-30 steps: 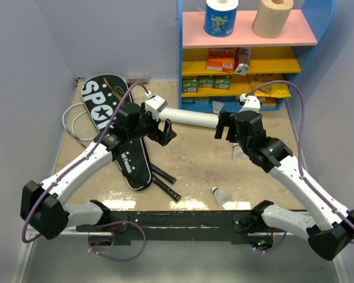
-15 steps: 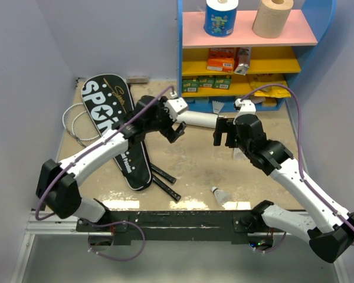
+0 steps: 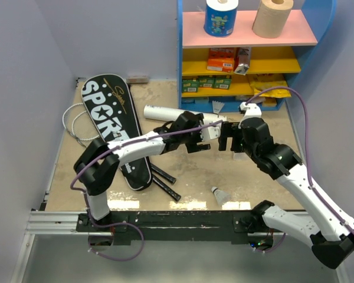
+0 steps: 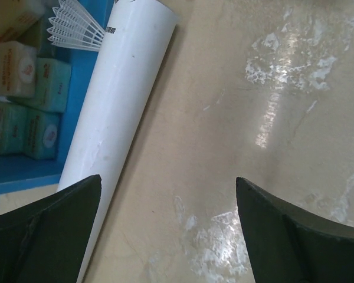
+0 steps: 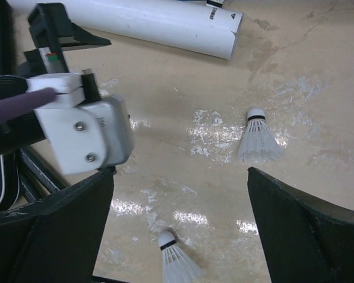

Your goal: Pack up the badminton gear

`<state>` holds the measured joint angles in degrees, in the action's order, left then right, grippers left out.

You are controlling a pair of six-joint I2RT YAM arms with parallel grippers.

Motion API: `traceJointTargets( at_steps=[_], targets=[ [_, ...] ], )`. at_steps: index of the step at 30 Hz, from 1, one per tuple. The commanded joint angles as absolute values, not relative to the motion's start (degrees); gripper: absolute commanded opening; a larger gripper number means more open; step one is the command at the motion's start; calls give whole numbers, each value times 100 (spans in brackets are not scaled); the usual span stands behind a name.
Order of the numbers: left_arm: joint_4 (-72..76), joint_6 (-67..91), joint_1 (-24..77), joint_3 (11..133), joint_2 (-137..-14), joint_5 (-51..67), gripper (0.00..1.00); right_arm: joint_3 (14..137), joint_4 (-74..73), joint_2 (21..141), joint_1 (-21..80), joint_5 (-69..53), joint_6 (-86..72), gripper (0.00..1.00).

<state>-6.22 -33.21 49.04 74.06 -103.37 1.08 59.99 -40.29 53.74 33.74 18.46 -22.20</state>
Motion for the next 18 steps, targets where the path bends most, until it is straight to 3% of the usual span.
traceJointTargets(
  at_steps=[1,8,18],
  targets=[
    [140,-4314,4940,7777,-10853,-439,100,6346,-4262,5037,3375,1767,-2285,99],
    [554,-5237,4931,7954,-11425,-562,100,6258,-4447,4694,3384,1688,-2382,99],
    [-368,-5326,4676,9175,-12321,87,100,6144,-4509,4535,3375,1547,-2443,99]
  ],
)
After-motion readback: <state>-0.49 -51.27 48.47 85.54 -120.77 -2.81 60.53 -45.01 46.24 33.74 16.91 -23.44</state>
